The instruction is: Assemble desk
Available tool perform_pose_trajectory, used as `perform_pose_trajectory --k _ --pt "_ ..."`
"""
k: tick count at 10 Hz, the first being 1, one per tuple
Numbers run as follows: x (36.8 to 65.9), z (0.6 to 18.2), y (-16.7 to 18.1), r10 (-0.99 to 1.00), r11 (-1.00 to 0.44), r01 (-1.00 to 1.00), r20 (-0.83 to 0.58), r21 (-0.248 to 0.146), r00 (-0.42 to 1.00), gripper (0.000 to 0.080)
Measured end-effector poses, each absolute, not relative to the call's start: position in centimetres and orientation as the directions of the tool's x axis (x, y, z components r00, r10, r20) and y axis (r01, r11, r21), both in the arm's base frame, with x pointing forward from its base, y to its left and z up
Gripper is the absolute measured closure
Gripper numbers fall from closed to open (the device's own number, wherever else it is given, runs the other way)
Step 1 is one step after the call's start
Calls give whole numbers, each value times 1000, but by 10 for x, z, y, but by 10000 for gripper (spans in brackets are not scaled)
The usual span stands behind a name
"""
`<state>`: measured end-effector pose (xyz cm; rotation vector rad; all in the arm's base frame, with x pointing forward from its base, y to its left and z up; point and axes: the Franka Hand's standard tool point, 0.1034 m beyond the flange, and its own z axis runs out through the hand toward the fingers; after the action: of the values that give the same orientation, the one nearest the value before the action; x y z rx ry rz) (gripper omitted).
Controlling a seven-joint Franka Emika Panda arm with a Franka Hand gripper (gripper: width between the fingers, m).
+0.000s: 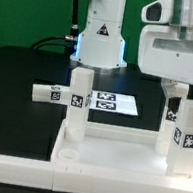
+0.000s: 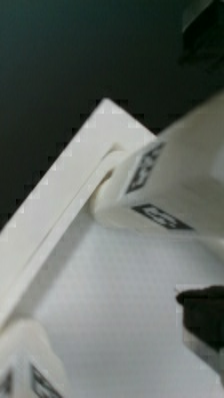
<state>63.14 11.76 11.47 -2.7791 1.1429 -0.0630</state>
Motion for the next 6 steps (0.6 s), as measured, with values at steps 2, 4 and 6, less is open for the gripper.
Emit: perform_pose_trajectory --k 2,4,6 --pt "633 115 117 -639 -762 -631 8 -146 770 154" --pt "634 115 115 -461 -883 -453 46 -128 886 151" --pt "638 116 112 -119 -992 -113 97 -61 988 151"
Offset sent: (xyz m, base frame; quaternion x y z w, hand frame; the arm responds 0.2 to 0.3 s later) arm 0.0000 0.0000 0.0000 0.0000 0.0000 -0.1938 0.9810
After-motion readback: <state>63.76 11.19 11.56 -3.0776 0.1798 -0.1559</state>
